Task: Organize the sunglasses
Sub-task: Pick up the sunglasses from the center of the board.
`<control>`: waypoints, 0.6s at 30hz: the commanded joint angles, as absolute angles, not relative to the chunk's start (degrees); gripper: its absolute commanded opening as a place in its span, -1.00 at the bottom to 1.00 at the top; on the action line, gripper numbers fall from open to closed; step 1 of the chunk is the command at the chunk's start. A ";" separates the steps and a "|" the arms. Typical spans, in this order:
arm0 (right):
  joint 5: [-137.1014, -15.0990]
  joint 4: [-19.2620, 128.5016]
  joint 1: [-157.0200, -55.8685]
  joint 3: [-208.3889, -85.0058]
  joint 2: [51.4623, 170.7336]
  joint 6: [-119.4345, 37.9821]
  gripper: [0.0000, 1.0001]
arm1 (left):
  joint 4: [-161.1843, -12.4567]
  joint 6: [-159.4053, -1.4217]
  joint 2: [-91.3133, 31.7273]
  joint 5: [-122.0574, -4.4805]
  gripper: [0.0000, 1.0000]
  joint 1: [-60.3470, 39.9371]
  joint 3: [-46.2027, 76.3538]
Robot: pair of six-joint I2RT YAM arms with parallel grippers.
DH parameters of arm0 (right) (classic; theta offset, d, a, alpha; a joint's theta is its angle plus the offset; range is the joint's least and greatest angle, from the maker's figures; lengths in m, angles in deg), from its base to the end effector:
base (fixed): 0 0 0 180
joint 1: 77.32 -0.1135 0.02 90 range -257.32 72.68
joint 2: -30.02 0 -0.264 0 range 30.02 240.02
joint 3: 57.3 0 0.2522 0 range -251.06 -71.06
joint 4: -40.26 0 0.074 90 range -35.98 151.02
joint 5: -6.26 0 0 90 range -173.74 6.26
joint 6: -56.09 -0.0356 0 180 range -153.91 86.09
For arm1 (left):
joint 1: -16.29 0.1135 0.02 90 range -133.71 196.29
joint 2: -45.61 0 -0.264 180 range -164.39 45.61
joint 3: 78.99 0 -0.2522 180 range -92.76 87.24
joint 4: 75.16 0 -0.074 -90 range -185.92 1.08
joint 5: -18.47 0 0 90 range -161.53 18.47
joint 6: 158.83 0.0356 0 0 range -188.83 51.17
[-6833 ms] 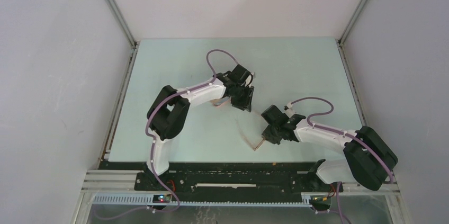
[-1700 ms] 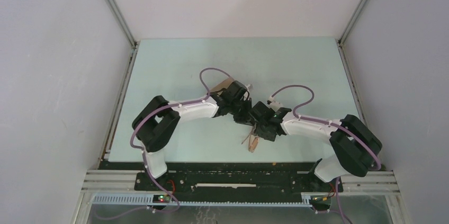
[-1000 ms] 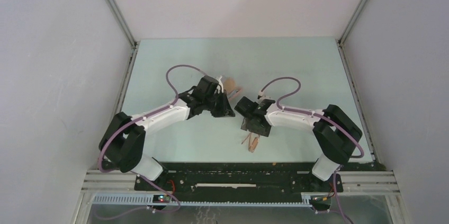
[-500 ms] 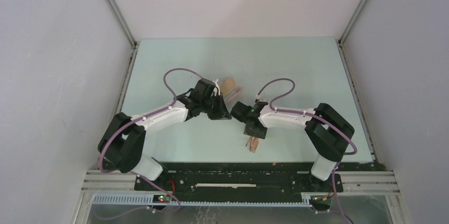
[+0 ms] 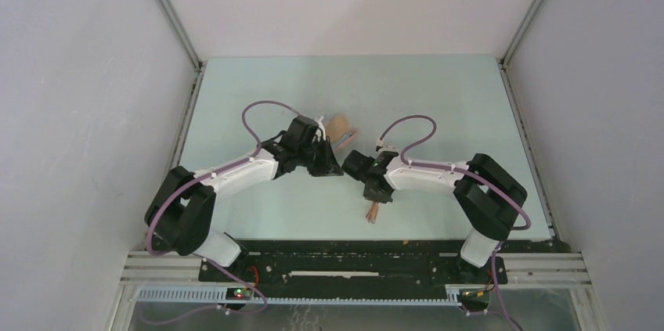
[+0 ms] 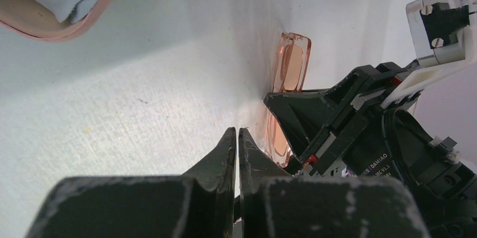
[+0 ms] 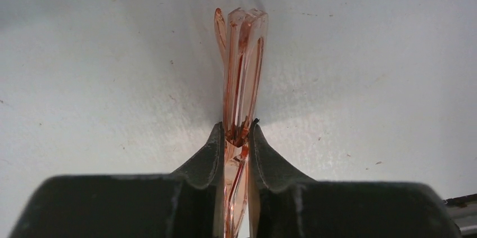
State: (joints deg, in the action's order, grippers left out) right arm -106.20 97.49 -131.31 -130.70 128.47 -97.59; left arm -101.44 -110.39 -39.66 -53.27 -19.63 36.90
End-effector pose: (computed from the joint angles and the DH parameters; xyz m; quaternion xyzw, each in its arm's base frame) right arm 0.1883 0.2360 0.1619 0.0957 0.9740 -0.0441 0.2004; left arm 0.2415 -0.1888 0.2062 0.0123 0.9217 -0.3396 0.1870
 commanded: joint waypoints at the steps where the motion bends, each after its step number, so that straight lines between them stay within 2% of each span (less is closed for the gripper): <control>1: -107.53 94.29 -131.56 -129.34 126.18 -93.48 -0.66 | -100.00 -109.88 -38.75 -52.58 -0.85 -19.39 38.38; 8: -107.97 93.91 -131.46 -129.33 124.68 -86.95 0.04 | -101.62 -109.09 -37.96 -53.69 -0.76 -19.16 37.52; 15: -107.94 95.16 -130.95 -129.33 122.01 -82.65 0.39 | -104.87 -107.76 -36.12 -55.82 -0.65 -18.65 35.95; 18: -107.50 95.58 -130.84 -129.33 121.39 -82.48 0.42 | -105.79 -107.55 -35.63 -57.43 -0.63 -18.15 35.67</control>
State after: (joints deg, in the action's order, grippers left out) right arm -106.16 94.78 -130.99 -129.54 123.93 -84.81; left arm -104.30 -109.32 -38.55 -54.91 -19.17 36.90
